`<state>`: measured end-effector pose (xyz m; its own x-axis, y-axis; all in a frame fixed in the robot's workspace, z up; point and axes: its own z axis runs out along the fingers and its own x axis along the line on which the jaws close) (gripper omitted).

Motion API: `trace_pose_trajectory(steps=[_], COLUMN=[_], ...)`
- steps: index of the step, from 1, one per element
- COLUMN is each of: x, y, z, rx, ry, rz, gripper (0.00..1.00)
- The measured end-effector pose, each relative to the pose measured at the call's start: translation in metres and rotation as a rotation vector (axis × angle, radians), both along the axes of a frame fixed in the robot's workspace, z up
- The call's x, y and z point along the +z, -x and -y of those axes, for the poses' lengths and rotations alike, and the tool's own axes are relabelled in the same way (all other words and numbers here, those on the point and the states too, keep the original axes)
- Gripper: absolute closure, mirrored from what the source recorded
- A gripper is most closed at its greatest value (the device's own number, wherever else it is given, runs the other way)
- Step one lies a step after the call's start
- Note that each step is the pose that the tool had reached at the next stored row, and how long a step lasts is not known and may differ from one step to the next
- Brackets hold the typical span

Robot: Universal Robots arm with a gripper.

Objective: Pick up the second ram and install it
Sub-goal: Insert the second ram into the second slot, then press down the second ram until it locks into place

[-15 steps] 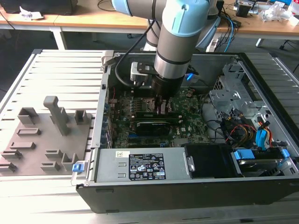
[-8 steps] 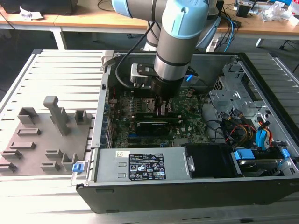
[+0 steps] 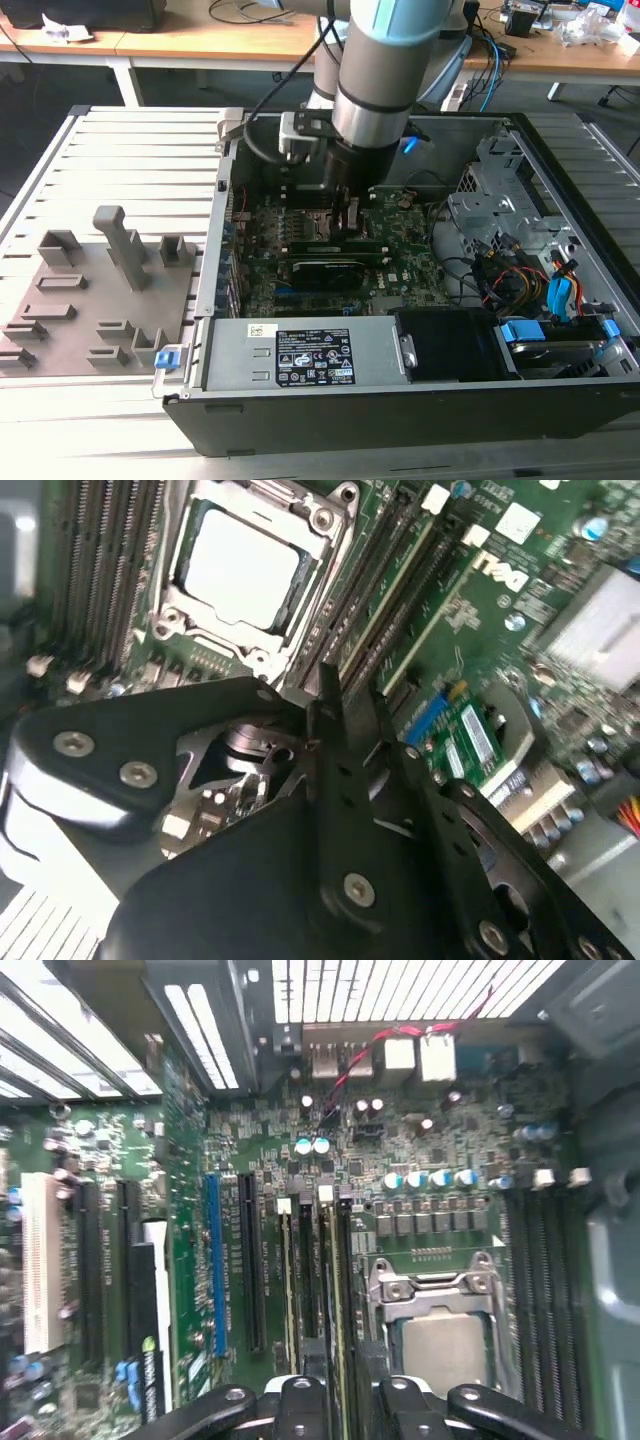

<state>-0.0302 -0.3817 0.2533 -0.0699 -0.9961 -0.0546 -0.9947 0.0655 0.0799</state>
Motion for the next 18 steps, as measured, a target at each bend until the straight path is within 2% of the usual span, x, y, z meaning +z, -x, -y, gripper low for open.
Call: trace_pose_trajectory(steps=[1, 2, 3, 4, 14, 16, 17, 18], x=[0.0073, 0.0198, 0.0268, 0.0269, 0.0269, 0.0254, 0.0215, 0.0186], y=[0.000, 0.000, 0.000, 0.000, -0.001, -0.016, -0.026, -0.030], z=[-0.0007, -0.0012, -0.0014, -0.0015, -0.0014, -0.0014, -0.0015, -0.0015], rx=[0.000, 0.000, 0.000, 0.000, 0.000, 0.000, 0.000, 0.000], ry=[0.0006, 0.0013, 0.0014, 0.0010, 0.0006, 0.0017, 0.0029, 0.0029], rz=[0.0000, 0.0000, 0.0000, 0.0001, 0.0000, -0.0018, -0.0040, -0.0053], gripper=[0.73, 0.81, 0.87, 0.89, 0.89, 0.89, 0.89, 0.89])
